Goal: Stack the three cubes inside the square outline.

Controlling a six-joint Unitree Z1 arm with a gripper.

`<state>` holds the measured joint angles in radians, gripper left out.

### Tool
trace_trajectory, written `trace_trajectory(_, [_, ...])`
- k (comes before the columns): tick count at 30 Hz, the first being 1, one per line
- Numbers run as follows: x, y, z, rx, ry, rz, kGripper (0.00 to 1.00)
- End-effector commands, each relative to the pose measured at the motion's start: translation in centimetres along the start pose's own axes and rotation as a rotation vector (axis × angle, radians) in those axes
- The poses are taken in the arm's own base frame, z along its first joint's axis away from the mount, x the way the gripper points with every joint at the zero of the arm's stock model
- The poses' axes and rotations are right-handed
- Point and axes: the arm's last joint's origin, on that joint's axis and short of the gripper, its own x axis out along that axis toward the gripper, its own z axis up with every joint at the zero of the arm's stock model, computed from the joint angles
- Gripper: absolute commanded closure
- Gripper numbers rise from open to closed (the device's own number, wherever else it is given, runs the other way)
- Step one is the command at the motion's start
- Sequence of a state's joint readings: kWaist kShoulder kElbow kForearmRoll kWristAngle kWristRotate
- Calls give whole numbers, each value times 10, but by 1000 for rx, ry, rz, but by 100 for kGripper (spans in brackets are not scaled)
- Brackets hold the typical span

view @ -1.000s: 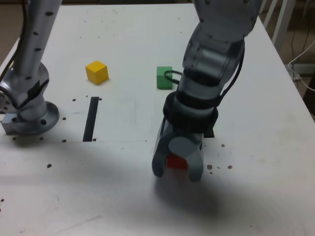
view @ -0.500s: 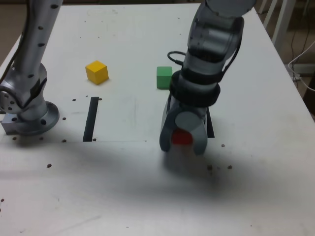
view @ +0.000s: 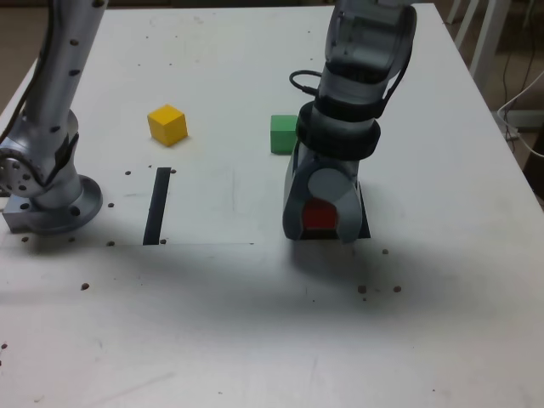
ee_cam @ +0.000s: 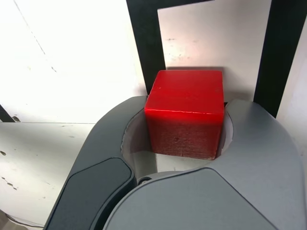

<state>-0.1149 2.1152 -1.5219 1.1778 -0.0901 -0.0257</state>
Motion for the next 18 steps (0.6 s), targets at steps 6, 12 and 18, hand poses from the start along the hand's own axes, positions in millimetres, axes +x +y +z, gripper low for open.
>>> trace_trajectory(6, [-1,8,4,-1,-18,-2,72])
trace_trajectory(12, [2,14,7,-5,-15,-7,72])
trace_trajectory(18, [6,16,10,-2,-17,-9,72])
